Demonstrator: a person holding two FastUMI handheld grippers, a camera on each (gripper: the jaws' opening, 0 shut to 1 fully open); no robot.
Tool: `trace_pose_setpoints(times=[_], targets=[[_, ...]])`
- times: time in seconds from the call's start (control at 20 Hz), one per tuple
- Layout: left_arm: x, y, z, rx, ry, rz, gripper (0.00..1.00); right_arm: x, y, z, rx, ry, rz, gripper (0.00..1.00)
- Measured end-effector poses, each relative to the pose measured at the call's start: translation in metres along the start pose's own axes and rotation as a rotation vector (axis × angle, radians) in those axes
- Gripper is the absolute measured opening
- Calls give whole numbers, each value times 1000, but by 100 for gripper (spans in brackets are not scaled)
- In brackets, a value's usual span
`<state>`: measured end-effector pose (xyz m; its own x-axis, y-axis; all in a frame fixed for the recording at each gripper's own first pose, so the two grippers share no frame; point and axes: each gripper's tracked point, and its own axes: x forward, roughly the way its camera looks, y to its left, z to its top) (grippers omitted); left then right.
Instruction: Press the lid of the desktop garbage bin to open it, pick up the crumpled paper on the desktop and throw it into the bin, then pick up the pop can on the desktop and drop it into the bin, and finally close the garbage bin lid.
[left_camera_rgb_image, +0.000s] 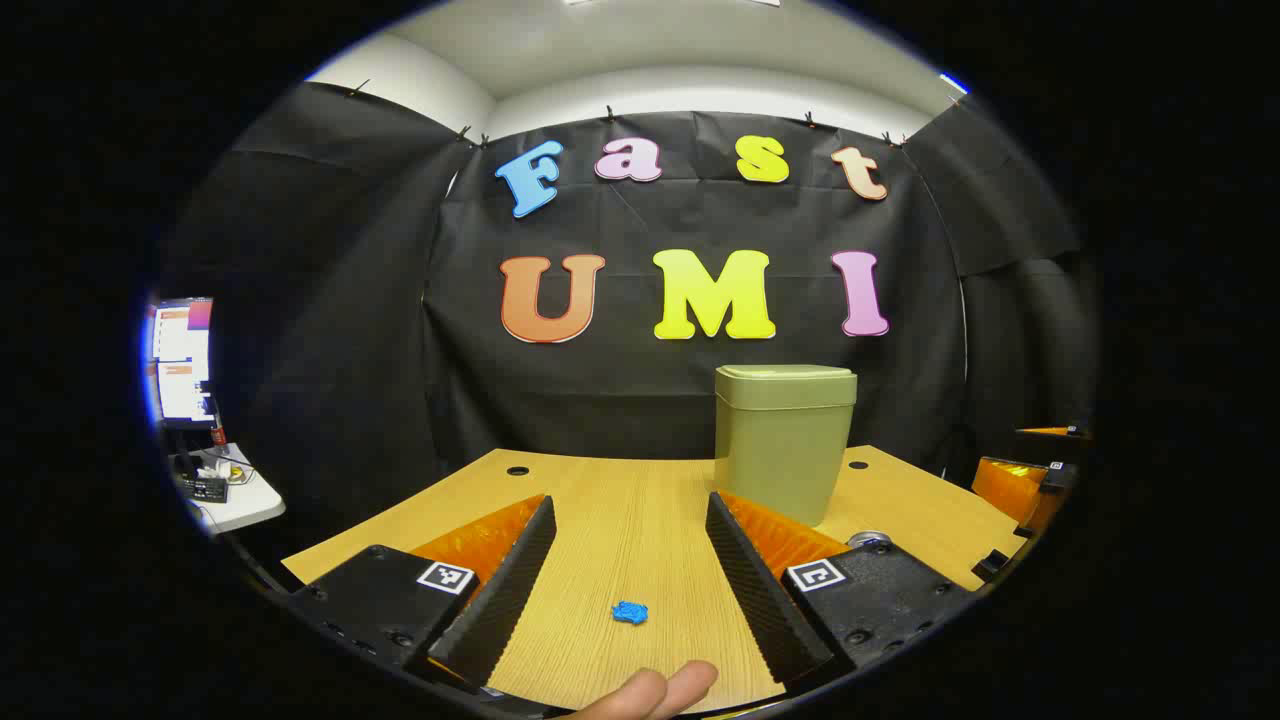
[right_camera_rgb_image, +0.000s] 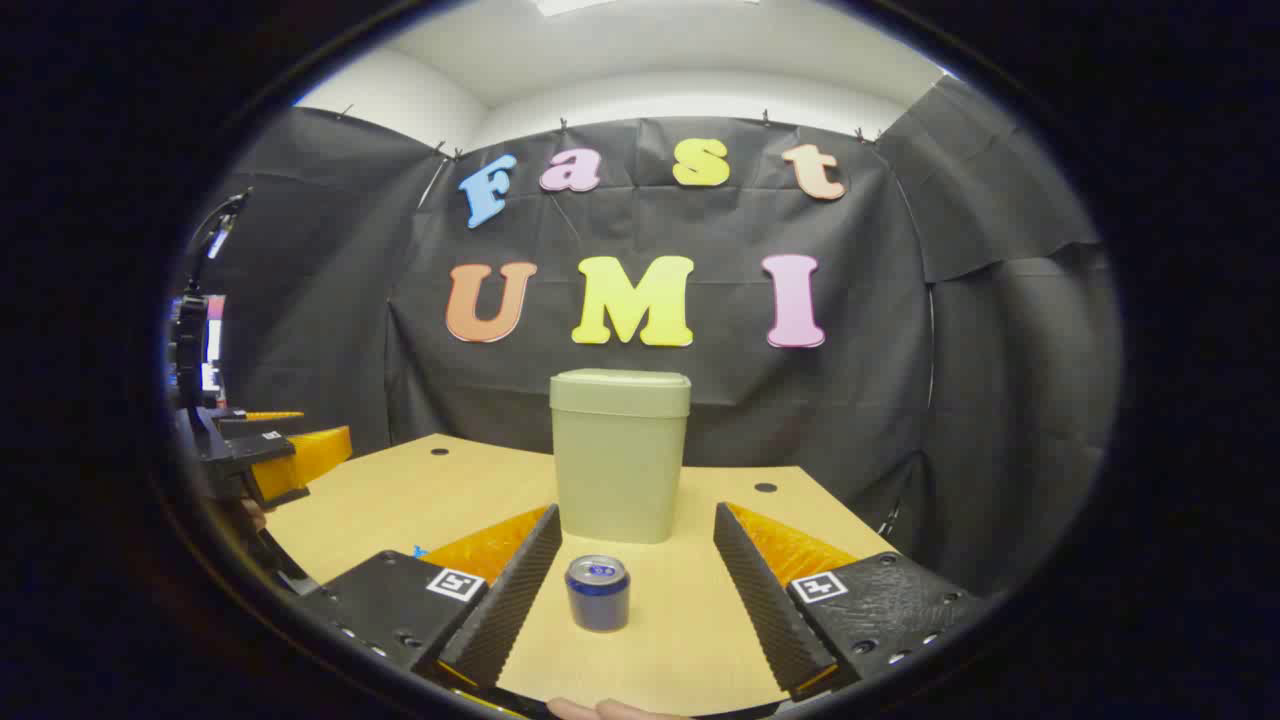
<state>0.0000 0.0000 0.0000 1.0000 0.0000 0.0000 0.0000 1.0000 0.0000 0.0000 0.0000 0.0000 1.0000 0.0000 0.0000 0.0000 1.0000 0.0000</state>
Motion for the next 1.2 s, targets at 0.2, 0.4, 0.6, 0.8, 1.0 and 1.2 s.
trace_pose_setpoints(times=[0.2,0.4,0.6,0.8,1.0,1.2], targets=[[-1,-6,-1,16,3,-14,98,-3,1,-4,-1,4,5,98],[-1,-11,-4,25,4,-24,98,-4,1,-6,3,4,15,98],[2,-13,-7,34,19,-26,98,-3,-1,-8,6,9,9,95],[1,-15,-8,41,15,-30,98,-3,-3,-11,-1,9,1,98],[2,-12,-7,42,10,-20,98,-2,-6,-16,6,18,-3,95],[2,-11,-11,29,24,-11,97,-1,-7,-19,8,26,-6,98]])
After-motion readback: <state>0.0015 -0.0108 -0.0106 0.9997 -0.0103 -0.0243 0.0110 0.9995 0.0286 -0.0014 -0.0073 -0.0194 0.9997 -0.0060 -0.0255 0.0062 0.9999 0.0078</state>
